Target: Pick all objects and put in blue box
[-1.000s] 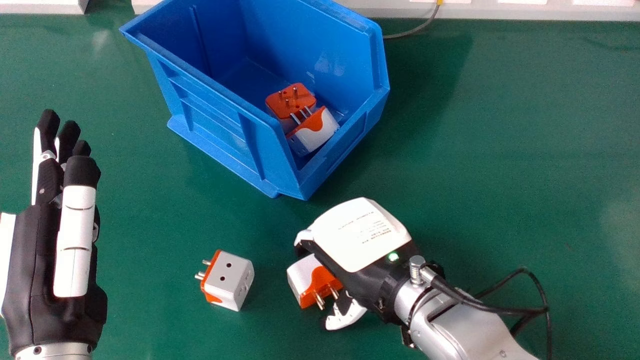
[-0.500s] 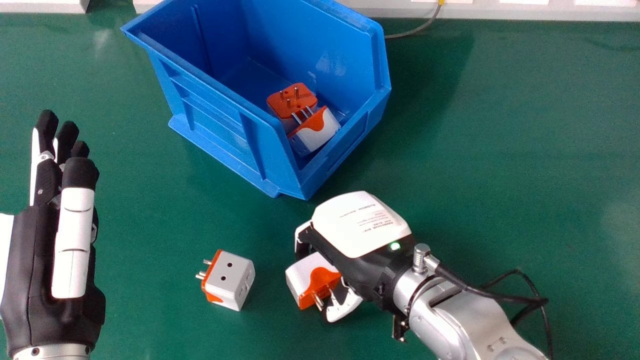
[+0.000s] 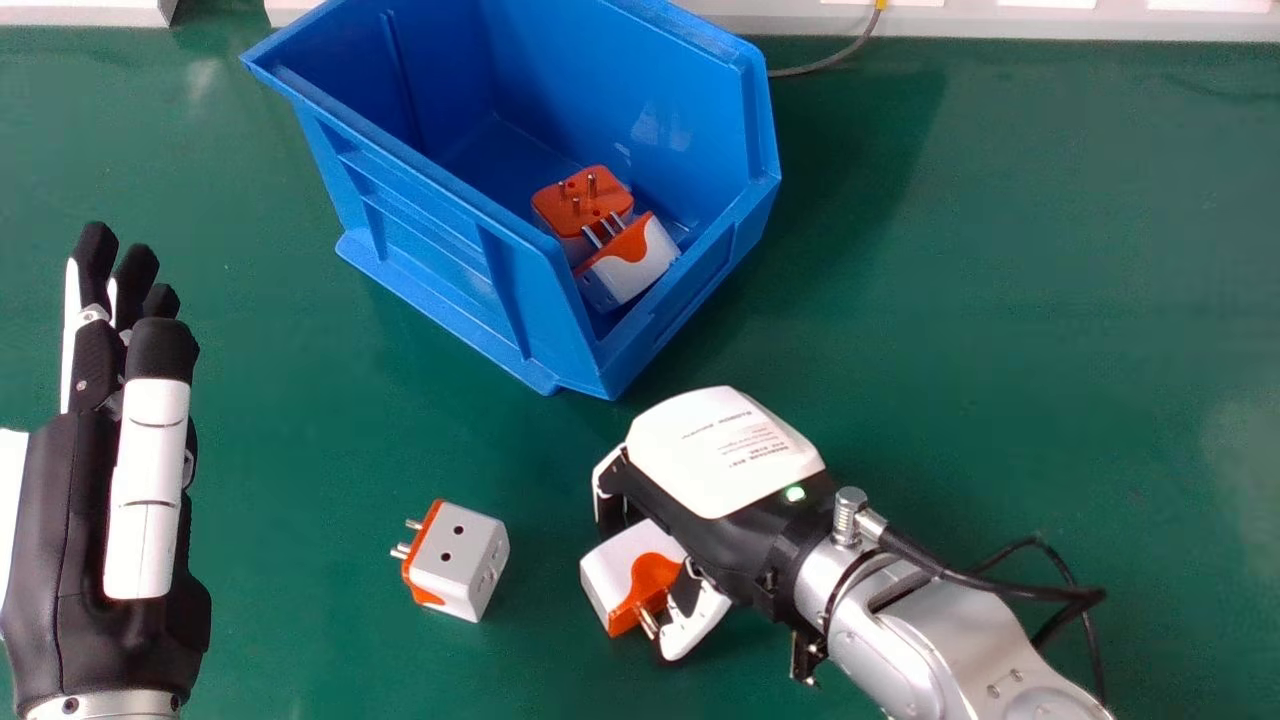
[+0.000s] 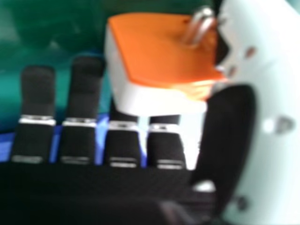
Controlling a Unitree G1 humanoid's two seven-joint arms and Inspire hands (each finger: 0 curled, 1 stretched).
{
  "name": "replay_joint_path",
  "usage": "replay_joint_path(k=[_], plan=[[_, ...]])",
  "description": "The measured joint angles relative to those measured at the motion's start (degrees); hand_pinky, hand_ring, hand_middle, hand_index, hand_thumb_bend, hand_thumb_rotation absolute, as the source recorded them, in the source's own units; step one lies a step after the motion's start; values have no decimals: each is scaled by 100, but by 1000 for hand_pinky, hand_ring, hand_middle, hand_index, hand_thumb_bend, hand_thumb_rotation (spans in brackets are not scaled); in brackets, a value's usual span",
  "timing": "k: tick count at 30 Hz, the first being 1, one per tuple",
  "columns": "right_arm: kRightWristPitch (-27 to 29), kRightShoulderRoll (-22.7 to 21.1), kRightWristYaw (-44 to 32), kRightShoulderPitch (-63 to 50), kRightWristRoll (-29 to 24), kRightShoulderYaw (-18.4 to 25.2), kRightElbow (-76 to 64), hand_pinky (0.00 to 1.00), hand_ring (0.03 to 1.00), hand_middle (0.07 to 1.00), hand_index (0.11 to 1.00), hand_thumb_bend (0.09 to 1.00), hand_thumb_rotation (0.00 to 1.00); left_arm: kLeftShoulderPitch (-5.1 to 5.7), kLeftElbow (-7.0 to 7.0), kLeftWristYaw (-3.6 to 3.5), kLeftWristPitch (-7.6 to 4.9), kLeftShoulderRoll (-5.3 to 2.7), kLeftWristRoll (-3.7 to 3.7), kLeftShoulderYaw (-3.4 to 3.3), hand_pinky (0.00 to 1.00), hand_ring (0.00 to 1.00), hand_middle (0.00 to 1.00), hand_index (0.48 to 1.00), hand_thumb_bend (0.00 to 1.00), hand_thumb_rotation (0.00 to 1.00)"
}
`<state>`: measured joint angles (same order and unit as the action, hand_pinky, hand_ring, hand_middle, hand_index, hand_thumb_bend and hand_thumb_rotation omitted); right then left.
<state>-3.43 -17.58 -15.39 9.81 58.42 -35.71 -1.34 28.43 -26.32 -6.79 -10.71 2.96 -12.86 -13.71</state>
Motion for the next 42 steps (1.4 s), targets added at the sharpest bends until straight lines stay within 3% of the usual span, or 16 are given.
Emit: replay_joint_path(k=[17, 31, 42], plan=[[14, -59, 39, -139, -165, 63, -137, 359, 430, 516, 463, 516, 0, -61, 1, -58, 4, 7, -5, -1, 1000, 1000, 1000, 1000, 778, 1000], [22, -288, 22, -282, -174, 289, -806, 327, 405, 496, 475, 515, 0, -105, 1, -51, 37, 4, -7, 2, 1000, 1000, 1000, 1000, 766, 1000], [-203, -284, -548, -508, -215, 564, -1613, 292, 377, 486, 487, 514, 0, -111, 4, -54, 55, -3, -13, 7, 1000, 1000, 1000, 1000, 753, 1000]])
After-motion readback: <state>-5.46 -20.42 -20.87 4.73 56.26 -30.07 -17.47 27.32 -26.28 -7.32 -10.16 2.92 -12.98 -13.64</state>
